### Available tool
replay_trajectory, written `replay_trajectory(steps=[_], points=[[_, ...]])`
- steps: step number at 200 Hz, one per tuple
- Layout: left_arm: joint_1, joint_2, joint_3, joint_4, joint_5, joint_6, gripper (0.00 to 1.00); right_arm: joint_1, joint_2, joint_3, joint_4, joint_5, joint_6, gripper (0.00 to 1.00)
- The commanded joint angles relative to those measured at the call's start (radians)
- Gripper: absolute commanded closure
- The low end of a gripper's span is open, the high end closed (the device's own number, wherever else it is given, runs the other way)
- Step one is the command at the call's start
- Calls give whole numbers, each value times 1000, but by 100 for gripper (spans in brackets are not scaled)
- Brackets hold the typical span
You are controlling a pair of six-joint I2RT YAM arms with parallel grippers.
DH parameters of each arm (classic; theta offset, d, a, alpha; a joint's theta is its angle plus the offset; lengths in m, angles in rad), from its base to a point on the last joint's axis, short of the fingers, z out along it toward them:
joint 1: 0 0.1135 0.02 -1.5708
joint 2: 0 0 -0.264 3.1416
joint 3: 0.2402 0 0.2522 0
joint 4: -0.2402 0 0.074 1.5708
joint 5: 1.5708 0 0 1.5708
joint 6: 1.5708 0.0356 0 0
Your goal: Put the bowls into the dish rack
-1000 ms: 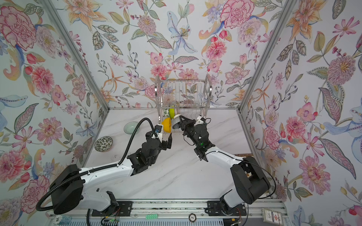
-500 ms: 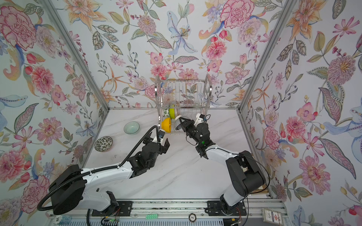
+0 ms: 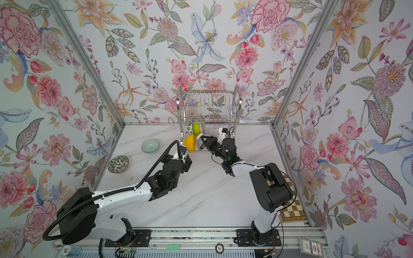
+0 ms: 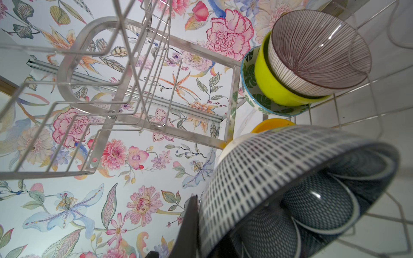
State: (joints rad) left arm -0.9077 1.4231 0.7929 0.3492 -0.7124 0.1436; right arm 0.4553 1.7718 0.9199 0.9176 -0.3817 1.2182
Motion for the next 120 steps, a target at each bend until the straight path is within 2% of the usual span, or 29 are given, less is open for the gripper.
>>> replay_trajectory(steps=[1, 64, 120], points=[[9, 29, 47, -61, 39, 22, 1, -22, 38, 46, 143, -80, -39, 100], [8, 71, 93, -109, 82, 14, 1, -56, 149, 88, 226, -194, -33, 100], [7, 74, 103, -118, 82, 5, 1, -73, 254, 113, 376, -269, 50, 100]])
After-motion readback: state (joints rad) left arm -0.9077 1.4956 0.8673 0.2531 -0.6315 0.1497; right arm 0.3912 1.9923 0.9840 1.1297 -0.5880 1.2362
